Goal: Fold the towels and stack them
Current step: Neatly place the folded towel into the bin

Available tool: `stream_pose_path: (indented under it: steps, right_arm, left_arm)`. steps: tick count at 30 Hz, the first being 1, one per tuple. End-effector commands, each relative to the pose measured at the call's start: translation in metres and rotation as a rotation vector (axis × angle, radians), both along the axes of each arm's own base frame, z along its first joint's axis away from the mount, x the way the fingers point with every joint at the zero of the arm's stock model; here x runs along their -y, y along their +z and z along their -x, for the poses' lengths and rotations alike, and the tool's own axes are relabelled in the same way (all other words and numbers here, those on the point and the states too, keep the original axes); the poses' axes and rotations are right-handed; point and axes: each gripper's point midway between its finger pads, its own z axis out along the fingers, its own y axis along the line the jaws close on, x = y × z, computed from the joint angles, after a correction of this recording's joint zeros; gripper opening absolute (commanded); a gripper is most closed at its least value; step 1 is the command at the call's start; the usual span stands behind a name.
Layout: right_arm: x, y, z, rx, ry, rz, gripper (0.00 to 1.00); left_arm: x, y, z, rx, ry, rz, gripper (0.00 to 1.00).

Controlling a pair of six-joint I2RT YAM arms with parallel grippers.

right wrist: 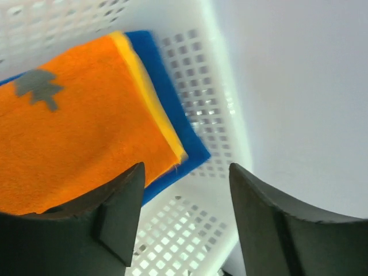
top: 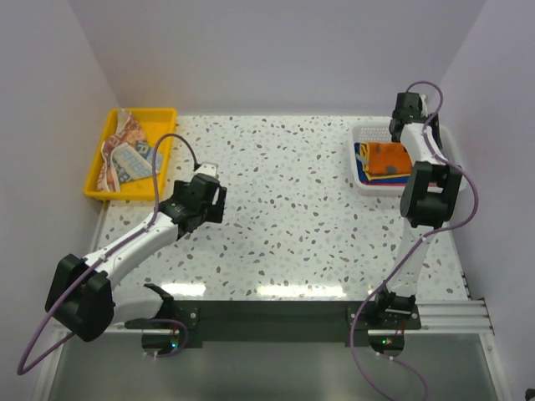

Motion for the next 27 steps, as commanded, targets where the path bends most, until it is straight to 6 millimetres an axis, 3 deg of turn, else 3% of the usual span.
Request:
stream_pose_path:
  steps: [1,4,6,7,9,13,16,23,27]
  right_arm:
    - [0.018,0.046,0.003,0.141,-0.153,0.093,0.65]
    - [0.009,0.061,0.006,0.234,-0.170,0.020,0.68]
    - [-0.021,0.067,-0.009,0.331,-0.049,-0.176,0.60]
    - [-0.037,0.058,-0.014,0.341,0.012,-0.257,0.56]
    - [-0.076,0.061,-0.027,0.422,0.122,-0.450,0.46]
    - [-0.125,0.039,-0.042,0.462,0.215,-0.698,0.26]
    - [-0.155,0.021,-0.054,0.465,0.258,-0.832,0.24]
    - [-0.190,-0.038,-0.062,0.363,0.256,-0.954,0.20]
    - [-0.203,-0.049,-0.058,0.316,0.282,-0.973,0.20]
  left_arm:
    - [0.002,0.009,-0.008,0.050,0.011,0.030,0.98]
    - [0.002,0.011,-0.008,0.057,0.012,0.037,0.98]
    - [0.002,0.012,-0.009,0.060,0.013,0.042,0.98]
    - [0.002,0.013,-0.009,0.062,0.012,0.044,0.98]
    - [0.002,0.013,-0.009,0.059,0.011,0.045,0.98]
    - [0.001,0.014,-0.010,0.063,0.014,0.054,0.98]
    - [0.000,0.015,-0.010,0.067,0.017,0.057,0.98]
    - [-0.005,0.015,-0.012,0.069,0.034,0.059,0.97]
    - [-0.007,0.016,-0.012,0.072,0.040,0.061,0.97]
